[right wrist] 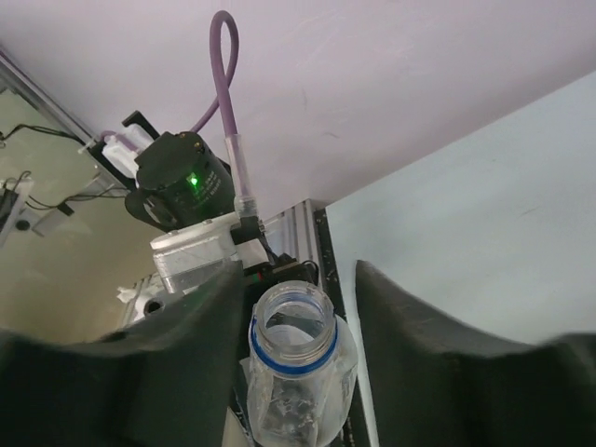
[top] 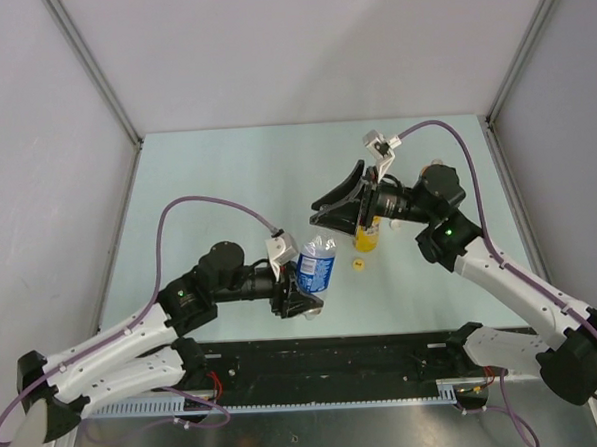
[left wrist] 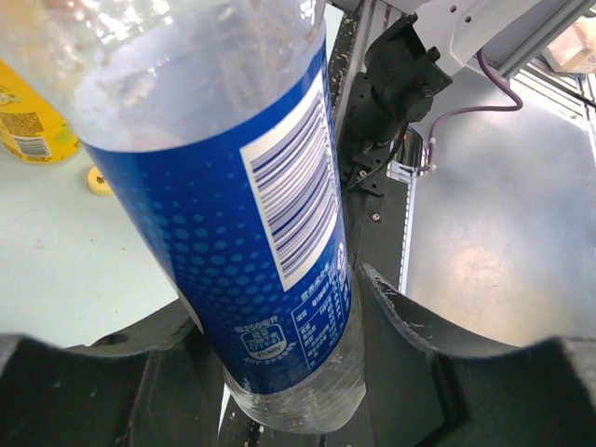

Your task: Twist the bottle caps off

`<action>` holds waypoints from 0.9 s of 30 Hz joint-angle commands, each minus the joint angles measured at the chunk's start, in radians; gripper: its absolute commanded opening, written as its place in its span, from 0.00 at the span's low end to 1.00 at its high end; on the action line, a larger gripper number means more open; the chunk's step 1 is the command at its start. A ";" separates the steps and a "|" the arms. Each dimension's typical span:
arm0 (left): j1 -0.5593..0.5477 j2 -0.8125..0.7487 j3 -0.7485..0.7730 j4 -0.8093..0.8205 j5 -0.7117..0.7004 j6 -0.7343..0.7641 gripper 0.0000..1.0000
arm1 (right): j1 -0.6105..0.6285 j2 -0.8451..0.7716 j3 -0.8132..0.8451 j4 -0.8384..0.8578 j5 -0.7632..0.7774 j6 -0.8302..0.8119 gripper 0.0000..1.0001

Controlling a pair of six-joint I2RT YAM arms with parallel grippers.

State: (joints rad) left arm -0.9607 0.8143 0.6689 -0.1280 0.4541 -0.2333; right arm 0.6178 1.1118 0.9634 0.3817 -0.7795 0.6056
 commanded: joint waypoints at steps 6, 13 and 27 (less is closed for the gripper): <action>-0.014 -0.035 0.046 0.021 -0.027 0.038 0.50 | -0.004 -0.010 0.040 0.013 -0.049 0.002 0.09; -0.013 -0.105 0.020 0.021 -0.146 0.031 0.95 | -0.005 -0.030 0.044 -0.088 -0.017 -0.115 0.00; -0.013 -0.236 -0.021 -0.004 -0.388 0.016 1.00 | 0.113 -0.010 0.046 -0.420 0.473 -0.595 0.00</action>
State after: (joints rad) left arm -0.9714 0.5873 0.6590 -0.1444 0.1310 -0.2188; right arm 0.6765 1.0950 0.9783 -0.0074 -0.5201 0.1654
